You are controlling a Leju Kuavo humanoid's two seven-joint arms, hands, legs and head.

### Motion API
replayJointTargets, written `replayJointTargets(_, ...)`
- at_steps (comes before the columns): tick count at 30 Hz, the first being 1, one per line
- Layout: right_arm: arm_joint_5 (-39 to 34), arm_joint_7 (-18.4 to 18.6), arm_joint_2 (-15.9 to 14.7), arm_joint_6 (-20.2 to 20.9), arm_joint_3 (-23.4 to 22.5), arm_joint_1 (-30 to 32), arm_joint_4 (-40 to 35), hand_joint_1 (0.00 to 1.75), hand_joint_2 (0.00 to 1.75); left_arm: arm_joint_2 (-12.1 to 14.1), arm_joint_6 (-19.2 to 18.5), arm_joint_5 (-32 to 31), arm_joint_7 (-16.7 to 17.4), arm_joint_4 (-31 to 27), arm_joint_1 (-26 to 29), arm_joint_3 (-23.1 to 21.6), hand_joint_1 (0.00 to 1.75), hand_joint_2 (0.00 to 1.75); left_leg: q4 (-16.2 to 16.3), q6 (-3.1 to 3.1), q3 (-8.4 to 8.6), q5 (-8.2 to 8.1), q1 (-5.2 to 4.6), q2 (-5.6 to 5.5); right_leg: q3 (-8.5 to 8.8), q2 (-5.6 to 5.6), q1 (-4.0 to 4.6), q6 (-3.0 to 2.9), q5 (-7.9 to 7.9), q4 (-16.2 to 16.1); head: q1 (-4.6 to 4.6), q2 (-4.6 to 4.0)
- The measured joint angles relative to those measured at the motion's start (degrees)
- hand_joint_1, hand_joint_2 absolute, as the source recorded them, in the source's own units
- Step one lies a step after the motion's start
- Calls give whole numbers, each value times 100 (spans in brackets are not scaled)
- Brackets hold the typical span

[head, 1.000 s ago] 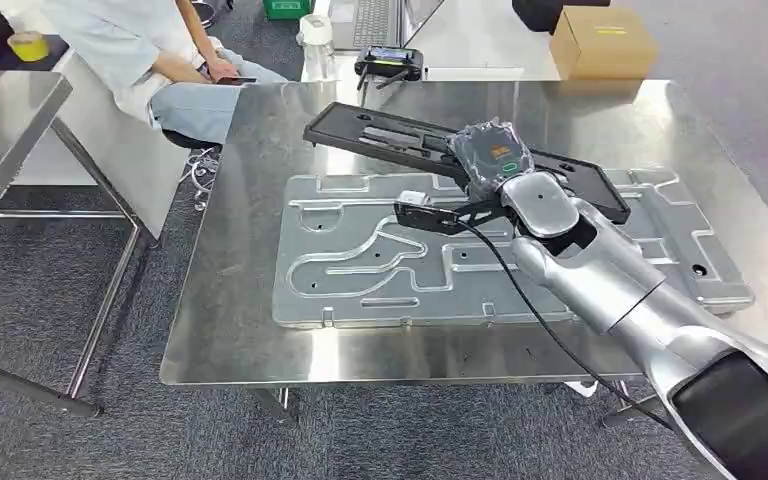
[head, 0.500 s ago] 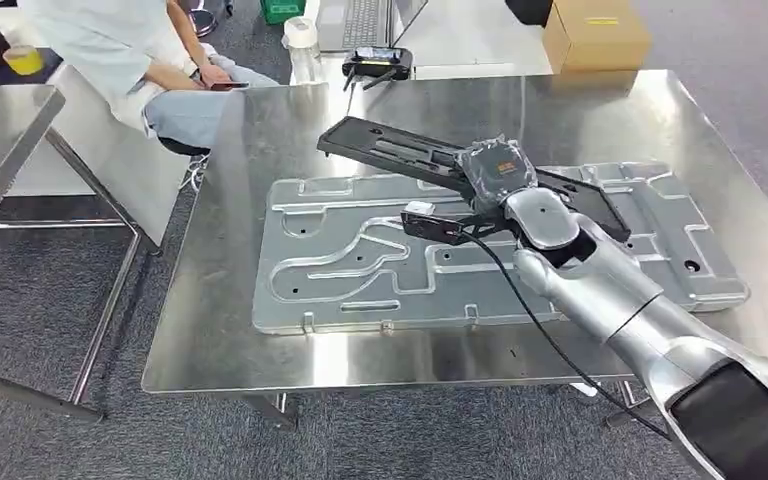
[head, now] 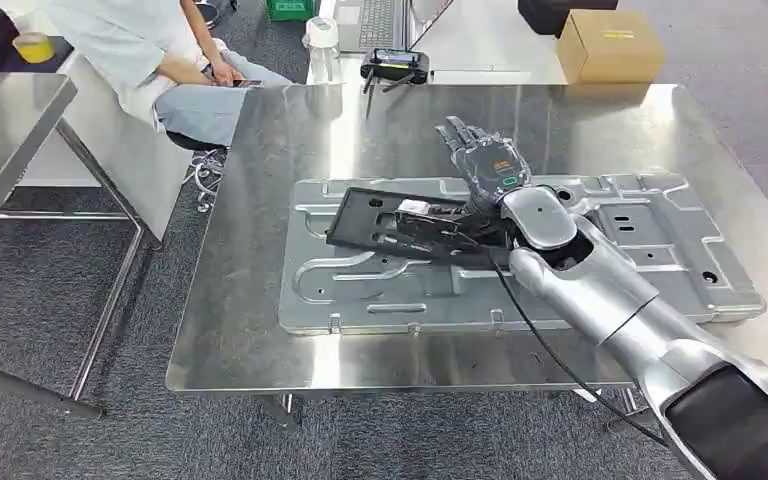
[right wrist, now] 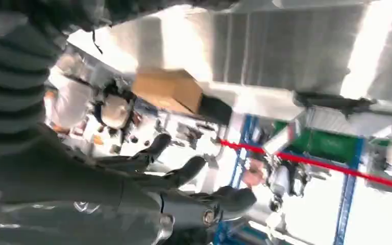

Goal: Take the parts from the cabinet and place them on the table.

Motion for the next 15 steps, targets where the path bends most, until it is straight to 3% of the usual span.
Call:
replayJointTargets(1, 0, 0, -11, 2, -9, 35, 0, 0, 0, -2, -2, 7, -50, 0, 4, 0, 0, 0, 3, 6, 3, -4, -6, -5, -134, 0, 0, -3, -31, 250, 0, 0)
replayJointTargets(2, 0, 0, -22, 2, -22, 70, 0, 0, 0, -2, -6, 17, -89, 0, 13, 0, 0, 0, 13, 10, 4, -9, -8, -11, -147, -1, -3, -9, 46, 246, 0, 0)
replayJointTargets(3, -2, 0, -24, 2, -28, 88, -4, 0, 0, -2, -11, 31, -111, 0, 23, 0, 0, 0, 35, 7, 4, -20, -8, -18, -39, -2, -6, -16, 253, -16, 2, 0)
replayJointTargets(5, -7, 2, -31, 0, -61, 85, -39, 0, 0, -4, -33, 59, -146, 0, 27, 0, 0, 0, 107, -27, 2, -70, -8, -19, 418, -7, -8, -49, 727, -950, 2, 0)
replayJointTargets(6, -7, 2, -37, 2, -83, 81, -61, 0, 0, -4, -48, 66, -151, 0, 26, 0, 0, 0, 148, -53, -19, -103, -14, -20, 546, -9, 0, -73, 694, -1241, 0, 0)
replayJointTargets(7, -9, 2, -37, 4, -90, 81, -90, 0, 0, -4, -50, 70, -162, 0, 17, 0, 0, 0, 226, -89, -57, -133, -52, -26, 601, -2, 32, -77, 686, -1303, -18, 0)
replayJointTargets(10, -18, 13, -61, 4, -105, 105, -116, 0, 0, -15, -52, 92, -166, 0, 23, 2, 0, 0, 188, -155, -54, -109, -34, -22, 582, 22, 45, -136, 708, -1302, -15, 0)
replayJointTargets(11, -16, 15, -61, 6, -111, 104, -133, 0, 0, -11, -52, 92, -170, 0, 26, 2, 0, 0, 228, -187, -72, -138, -29, -27, 601, 8, -4, -190, 761, -1343, -6, 0)
replayJointTargets(13, -18, 30, -70, 7, -157, 104, -146, 0, 0, -22, -68, 92, -168, 0, 25, 2, 0, 0, 628, -264, -230, -496, -11, -9, 595, -2, -23, -228, 782, -1349, -39, 0)
replayJointTargets(15, -18, 35, -70, 7, -166, 122, -162, 0, 0, -20, -79, 92, -155, 0, 23, 2, 0, 0, 1537, -326, -594, -944, 23, -7, 571, -2, -24, -239, 790, -1348, -37, 0)
